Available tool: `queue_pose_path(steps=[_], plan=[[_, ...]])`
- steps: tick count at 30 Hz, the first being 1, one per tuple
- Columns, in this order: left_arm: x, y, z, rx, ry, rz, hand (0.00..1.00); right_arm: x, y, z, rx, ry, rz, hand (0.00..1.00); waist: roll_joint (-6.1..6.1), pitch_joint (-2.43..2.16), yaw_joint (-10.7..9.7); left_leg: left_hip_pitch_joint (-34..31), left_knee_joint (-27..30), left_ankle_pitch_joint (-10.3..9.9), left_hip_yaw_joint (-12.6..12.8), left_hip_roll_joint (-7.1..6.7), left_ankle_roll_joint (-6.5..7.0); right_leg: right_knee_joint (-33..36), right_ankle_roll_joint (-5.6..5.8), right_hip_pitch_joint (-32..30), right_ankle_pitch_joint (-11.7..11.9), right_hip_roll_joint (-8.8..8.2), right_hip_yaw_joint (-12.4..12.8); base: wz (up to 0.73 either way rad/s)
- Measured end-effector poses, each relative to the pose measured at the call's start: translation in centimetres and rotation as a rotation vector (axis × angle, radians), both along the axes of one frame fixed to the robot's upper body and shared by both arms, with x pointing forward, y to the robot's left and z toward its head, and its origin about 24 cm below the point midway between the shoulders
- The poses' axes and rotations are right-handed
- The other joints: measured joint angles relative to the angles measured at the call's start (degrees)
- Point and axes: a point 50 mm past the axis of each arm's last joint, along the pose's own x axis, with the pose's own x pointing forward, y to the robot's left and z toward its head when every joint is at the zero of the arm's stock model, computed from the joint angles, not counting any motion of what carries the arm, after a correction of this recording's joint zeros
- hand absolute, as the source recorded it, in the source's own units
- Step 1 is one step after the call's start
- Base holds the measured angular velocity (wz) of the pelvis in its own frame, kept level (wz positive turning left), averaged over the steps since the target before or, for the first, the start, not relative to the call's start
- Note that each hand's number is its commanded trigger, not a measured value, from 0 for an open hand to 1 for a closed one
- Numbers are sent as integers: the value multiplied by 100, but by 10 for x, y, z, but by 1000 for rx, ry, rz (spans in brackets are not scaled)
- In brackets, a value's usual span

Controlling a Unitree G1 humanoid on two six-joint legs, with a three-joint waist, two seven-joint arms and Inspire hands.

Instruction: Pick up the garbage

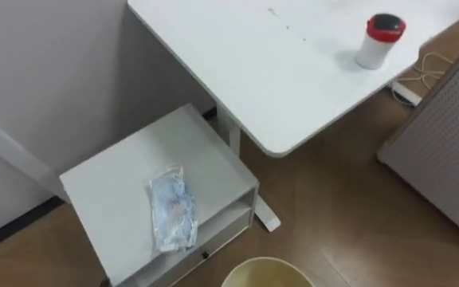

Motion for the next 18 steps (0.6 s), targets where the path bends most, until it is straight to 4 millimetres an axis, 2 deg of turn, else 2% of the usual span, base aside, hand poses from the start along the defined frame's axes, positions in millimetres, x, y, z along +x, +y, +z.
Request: queue_pose_path(steps=[2, 3, 5, 7, 11, 14, 18], plan=[[20, -1, 15, 30, -83, 14, 0, 4, 2, 2, -4, -6, 32, 100, 8, 20, -53, -240, 175, -5, 11, 7, -14, 160, -39, -269, -45, -3, 3, -4], [23, -1, 18, 39, -100, 22, 0, 6, 3, 3, -6, -10, 41, 100, 8, 23, -58, -302, 220, -7, 12, 12, -19, 195, -50, -335, -61, 1, 3, -10], [36, -1, 30, 65, -159, 49, 0, 15, 5, 7, -6, -33, 56, 100, 2, 74, -93, -523, 343, 0, 53, 73, -46, 311, -52, -600, -63, 28, 27, -15], [44, 0, 38, 90, -196, 71, 0, 22, 9, 11, -7, -57, 82, 100, -24, 107, -97, -708, 435, -10, 112, 132, -81, 383, -70, -815, -42, 81, 94, -21], [57, 2, 53, 166, -263, 81, 0, 33, 17, 19, 4, -104, 131, 100, 0, 129, -278, -1040, 543, 7, 150, 213, -91, 463, -183, -1164, 45, 147, 132, -10], [72, 1, 70, 194, -334, 92, 0, 38, 20, 22, 7, -123, 153, 100, 10, 137, -387, -1197, 602, 7, 151, 229, -90, 516, -197, -1330, 39, 157, 138, 0], [81, 4, 84, 223, -401, 100, 0, 43, 26, 26, 19, -147, 172, 100, 11, 155, -550, -1302, 646, -22, 161, 229, -93, 575, -208, -1456, 28, 151, 143, -3]])
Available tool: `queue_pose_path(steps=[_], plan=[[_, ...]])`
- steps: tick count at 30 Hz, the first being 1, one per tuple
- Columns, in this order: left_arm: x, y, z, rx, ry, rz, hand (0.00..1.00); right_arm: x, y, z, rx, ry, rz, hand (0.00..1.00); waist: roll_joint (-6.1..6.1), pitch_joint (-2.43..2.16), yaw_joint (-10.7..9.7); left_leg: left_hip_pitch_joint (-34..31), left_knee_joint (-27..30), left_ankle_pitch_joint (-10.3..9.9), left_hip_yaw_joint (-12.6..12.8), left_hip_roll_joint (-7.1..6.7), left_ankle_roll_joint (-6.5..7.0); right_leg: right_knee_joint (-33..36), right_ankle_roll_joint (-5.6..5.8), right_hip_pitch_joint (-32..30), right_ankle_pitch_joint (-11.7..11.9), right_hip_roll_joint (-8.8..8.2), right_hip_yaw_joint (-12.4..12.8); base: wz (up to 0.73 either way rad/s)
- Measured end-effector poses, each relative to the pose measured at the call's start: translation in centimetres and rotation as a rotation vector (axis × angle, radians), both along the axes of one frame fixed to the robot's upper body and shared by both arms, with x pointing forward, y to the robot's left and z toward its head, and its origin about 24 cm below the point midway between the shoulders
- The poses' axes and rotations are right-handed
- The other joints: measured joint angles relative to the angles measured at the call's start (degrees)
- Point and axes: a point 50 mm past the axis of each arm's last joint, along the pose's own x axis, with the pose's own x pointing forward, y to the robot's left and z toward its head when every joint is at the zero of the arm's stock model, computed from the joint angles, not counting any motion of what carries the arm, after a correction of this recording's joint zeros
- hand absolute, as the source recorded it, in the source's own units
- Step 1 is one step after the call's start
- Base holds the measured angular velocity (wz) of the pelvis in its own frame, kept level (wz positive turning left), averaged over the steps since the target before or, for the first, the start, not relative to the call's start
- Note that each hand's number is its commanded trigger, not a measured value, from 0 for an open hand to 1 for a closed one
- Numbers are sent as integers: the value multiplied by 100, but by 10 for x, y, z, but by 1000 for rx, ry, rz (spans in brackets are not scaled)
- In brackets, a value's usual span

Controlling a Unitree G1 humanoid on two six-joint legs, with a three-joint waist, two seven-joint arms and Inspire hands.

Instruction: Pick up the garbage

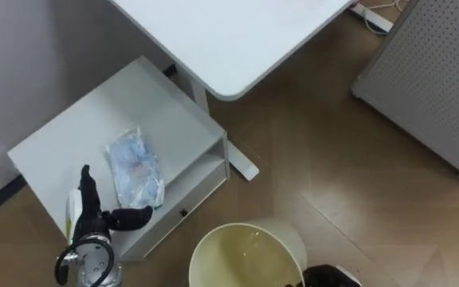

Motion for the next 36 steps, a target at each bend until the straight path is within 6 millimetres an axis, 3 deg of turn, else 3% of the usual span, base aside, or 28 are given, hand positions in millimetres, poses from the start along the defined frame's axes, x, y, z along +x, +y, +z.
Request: queue_pose_path(steps=[6, 8, 18, 25, 27, 28, 36], plan=[[3, -2, 5, 50, -22, 10, 0, 3, 5, 1, 2, 2, 28, 100, -3, 12, -107, -74, 122, -119, 10, 80, -20, 40, -18, -54, -23, 54, -24, -8], [3, 0, 7, 76, -27, 5, 0, 6, 8, 3, 1, -7, 42, 100, -4, 54, -156, -122, 177, -154, 10, 85, -17, 90, -21, -103, -37, 54, -20, -2], [7, 5, 17, 178, -69, 29, 0, 10, 13, 7, 9, -29, 61, 100, 26, 77, -177, -436, 279, -190, 13, 112, 10, 107, -15, -396, -41, 60, -19, 0], [13, 0, 20, 356, -37, -71, 0, 11, 15, 9, 11, -23, 77, 100, 28, 79, -184, -573, 352, -211, -8, 112, 18, 179, -13, -508, -41, 55, -39, 0], [13, 0, 20, 365, -21, -75, 81, 11, 15, 9, 12, -20, 78, 100, 28, 79, -185, -577, 353, -221, -8, 115, 24, 183, -12, -507, -42, 53, -43, 0], [13, 0, 19, 379, -6, -81, 100, 12, 16, 9, 13, -18, 79, 100, 27, 79, -187, -577, 359, -223, -5, 116, 27, 188, -11, -505, -42, 51, -42, 0], [7, -1, 4, 539, 129, -192, 100, 10, 14, 8, 29, -1, 90, 100, 19, 84, -227, -576, 359, -224, 7, 116, 30, 178, -7, -502, -42, 50, -41, 0]])
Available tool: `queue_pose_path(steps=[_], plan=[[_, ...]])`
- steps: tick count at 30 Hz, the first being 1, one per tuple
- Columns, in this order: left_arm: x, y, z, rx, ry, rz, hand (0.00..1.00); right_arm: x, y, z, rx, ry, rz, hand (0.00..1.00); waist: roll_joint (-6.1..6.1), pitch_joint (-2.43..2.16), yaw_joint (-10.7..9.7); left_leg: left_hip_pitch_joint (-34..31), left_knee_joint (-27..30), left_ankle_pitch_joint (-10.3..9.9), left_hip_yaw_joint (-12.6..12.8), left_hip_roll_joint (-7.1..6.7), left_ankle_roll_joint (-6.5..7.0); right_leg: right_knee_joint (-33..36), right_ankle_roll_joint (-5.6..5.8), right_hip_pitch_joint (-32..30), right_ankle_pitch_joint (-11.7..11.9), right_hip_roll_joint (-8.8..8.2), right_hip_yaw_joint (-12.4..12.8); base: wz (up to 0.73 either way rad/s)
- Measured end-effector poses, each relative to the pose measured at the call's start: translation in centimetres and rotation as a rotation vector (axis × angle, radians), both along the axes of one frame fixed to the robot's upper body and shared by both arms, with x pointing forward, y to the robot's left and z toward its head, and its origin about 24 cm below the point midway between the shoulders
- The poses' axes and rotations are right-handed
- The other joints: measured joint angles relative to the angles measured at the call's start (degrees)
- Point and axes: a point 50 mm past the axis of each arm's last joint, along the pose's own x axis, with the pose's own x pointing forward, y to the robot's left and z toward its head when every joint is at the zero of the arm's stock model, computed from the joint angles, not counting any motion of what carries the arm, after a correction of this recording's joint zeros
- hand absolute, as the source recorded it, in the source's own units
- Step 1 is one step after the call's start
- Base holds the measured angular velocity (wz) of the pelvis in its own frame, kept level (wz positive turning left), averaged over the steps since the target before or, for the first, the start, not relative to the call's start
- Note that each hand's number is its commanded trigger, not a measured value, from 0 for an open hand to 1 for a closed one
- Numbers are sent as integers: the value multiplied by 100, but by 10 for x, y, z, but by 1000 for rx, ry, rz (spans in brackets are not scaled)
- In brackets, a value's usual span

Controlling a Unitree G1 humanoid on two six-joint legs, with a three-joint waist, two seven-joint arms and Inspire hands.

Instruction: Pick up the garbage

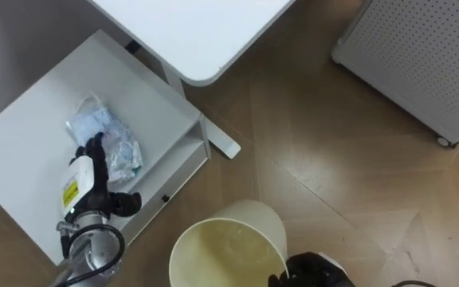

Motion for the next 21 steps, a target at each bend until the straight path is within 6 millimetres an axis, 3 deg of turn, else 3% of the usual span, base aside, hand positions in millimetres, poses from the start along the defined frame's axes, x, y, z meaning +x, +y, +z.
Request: queue_pose_path(steps=[7, 21], plan=[[8, 9, 9, 161, 50, -45, 100, 2, -4, 1, -9, 8, 0, 100, -1, 0, -10, 89, -62, 2, 26, -93, 7, 9, 36, 13, -23, -71, 58, 0], [1, 7, -4, 164, 164, -76, 100, 0, -6, 0, 3, 25, -21, 100, -3, -3, -86, 420, -316, 17, 169, -153, 39, -92, 57, 209, -26, -148, 49, -3]])
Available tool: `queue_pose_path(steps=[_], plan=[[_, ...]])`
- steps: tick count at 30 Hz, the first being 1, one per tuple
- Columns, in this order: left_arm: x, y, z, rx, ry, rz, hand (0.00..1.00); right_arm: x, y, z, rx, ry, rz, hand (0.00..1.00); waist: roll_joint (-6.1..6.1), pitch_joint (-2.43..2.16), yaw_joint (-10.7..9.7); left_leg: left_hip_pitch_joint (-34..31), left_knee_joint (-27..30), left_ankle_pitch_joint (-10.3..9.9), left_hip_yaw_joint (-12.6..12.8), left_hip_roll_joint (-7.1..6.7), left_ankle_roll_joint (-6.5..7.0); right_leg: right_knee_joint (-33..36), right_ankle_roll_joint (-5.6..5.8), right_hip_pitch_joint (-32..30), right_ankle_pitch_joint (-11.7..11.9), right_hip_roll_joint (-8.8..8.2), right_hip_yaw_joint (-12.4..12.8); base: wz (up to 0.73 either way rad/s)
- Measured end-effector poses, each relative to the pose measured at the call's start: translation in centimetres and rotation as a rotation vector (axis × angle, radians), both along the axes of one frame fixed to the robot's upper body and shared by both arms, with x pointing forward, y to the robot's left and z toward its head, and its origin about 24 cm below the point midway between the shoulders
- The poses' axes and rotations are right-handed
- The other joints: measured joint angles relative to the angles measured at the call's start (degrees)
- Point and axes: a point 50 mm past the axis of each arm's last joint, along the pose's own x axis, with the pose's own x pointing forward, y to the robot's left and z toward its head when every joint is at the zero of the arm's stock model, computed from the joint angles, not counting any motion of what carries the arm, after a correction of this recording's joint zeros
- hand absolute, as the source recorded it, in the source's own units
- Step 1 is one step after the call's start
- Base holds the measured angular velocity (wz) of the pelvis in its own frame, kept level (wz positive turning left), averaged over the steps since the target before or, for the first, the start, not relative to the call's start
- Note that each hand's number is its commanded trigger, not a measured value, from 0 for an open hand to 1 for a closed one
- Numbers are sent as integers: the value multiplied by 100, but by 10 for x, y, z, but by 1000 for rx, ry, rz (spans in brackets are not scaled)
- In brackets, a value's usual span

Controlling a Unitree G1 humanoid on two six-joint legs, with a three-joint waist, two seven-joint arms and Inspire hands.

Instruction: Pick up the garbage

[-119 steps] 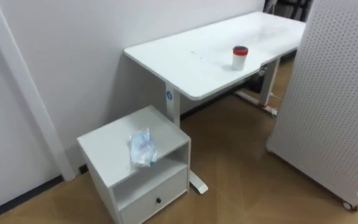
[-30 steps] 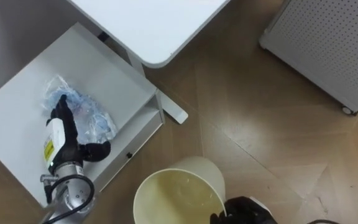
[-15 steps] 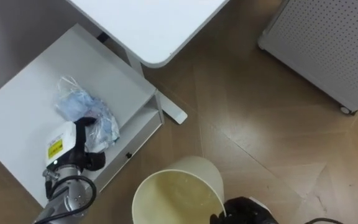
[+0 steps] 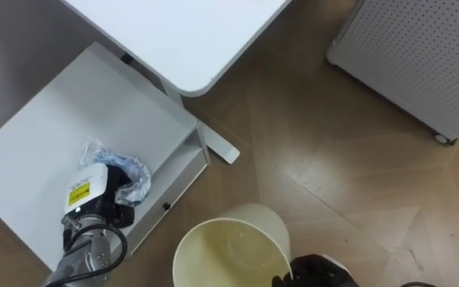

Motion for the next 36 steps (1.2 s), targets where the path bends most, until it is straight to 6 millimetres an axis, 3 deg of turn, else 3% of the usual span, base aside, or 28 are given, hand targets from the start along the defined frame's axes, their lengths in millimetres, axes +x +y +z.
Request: queue_pose_path(steps=[7, 15, 18, 19, 20, 23, 29, 36], plan=[[-6, -8, -9, -76, 14, 14, 100, 3, 1, 2, -13, -12, 2, 100, -10, -6, 9, 133, -76, 1, 101, 0, 7, -9, 7, 62, 4, -31, 17, -4], [-29, -50, -38, -339, 124, -98, 100, 2, 3, 1, -19, -35, 24, 100, -51, -31, -2, 218, -125, 2, 165, -8, 3, -24, -6, 90, 6, -51, -12, -3], [-43, -60, -47, -434, 167, -135, 100, -2, -2, -2, -30, -25, 11, 100, -107, -74, 21, 232, -177, 10, 161, -13, -5, -115, -4, 118, 22, -44, -28, -2], [-47, -59, -50, -473, 185, -129, 100, -5, -3, -4, -27, -16, 11, 100, -137, -111, 63, 231, -221, 15, 147, -21, -8, -123, -4, 119, 23, -46, -34, 4], [-51, -58, -52, -499, 206, -128, 100, -9, -3, -7, -24, -4, 5, 100, -154, -190, 88, 233, -257, 24, 134, -34, -9, -137, -3, 125, 23, -56, -48, 7], [-66, -61, -62, -538, 250, -133, 100, -19, -8, -13, -25, 18, -15, 100, -226, -296, 120, 424, -445, 113, 141, -126, 10, -243, 17, 277, 35, -128, -75, 10], [-83, -64, -74, -629, 326, -121, 100, -33, -12, -20, -14, 46, -49, 100, -244, -327, 338, 769, -785, 183, 145, -182, 35, -577, 82, 659, 116, -153, -141, 3], [-97, -69, -71, -757, 336, -157, 100, -37, -13, -20, -7, 40, -41, 100, -243, -328, 387, 755, -908, 219, 143, -194, 51, -708, 114, 655, 154, -155, -136, 0]])
